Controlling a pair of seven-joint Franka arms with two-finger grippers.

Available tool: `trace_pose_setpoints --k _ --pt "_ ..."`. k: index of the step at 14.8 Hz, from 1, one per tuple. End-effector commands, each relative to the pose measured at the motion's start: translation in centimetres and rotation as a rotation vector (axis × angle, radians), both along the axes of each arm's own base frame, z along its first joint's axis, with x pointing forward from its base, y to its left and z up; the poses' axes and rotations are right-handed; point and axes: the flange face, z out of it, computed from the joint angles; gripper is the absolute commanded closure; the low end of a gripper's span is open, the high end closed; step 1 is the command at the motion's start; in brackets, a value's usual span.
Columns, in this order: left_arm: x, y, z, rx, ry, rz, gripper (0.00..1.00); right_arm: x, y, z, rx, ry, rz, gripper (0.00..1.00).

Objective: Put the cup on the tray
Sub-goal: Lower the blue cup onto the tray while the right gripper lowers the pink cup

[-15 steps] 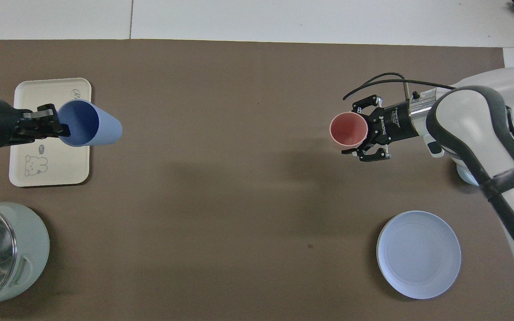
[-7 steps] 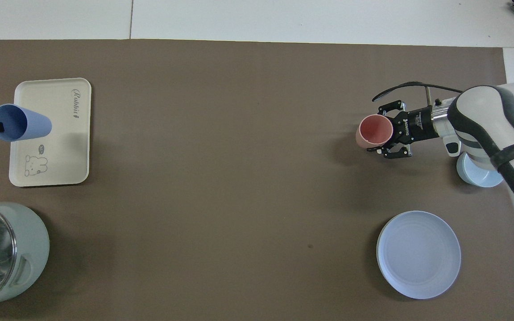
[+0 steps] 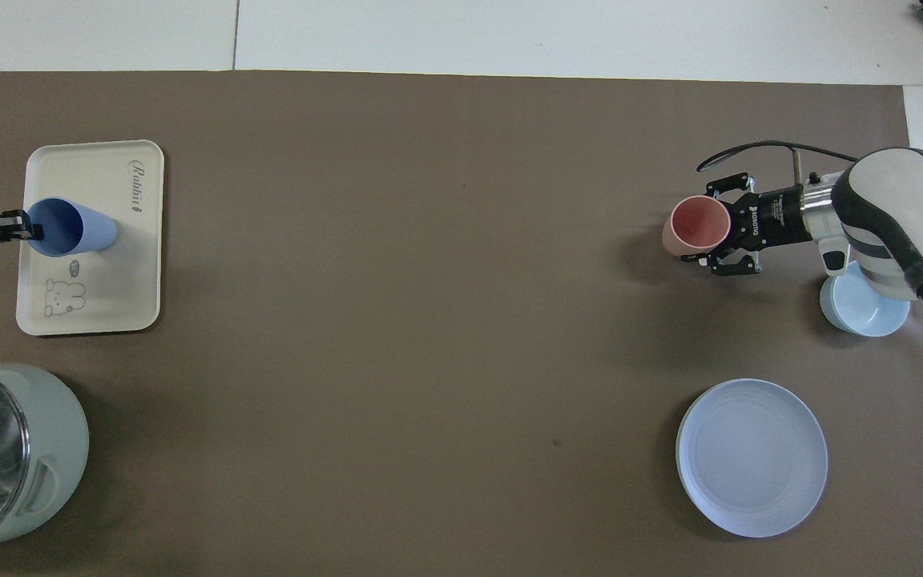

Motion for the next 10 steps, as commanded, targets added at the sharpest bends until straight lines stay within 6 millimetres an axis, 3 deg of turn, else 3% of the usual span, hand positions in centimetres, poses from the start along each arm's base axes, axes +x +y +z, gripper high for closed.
trace_pose_setpoints --k 1,5,6,7,8,10 --pt "-0.4 -0.5 1.4 0.019 -0.007 -0.039 0.0 0.2 -1.6 -0.3 -0.019 -0.032 -0.005 1.0" --pt "-0.4 -4.3 8.5 0.129 0.008 -0.167 0.0 -0.6 -2.6 -1.5 -0.036 -0.013 -0.046 1.0" --pt "-0.3 -4.7 10.6 0.163 0.042 -0.2 0.0 -0.8 -3.4 -1.7 -0.049 -0.009 -0.079 0.7" --pt "-0.2 -6.7 12.3 0.183 0.069 -0.241 0.0 -0.9 -3.3 -1.8 -0.055 -0.014 -0.077 0.32" --pt "-0.3 -9.4 13.6 0.201 0.088 -0.289 0.0 -0.9 -3.5 -1.7 -0.06 -0.018 -0.081 0.26" --pt "-2.0 -12.9 15.9 0.248 0.115 -0.34 0.0 -1.1 -4.4 -1.7 -0.065 -0.018 -0.092 0.12"
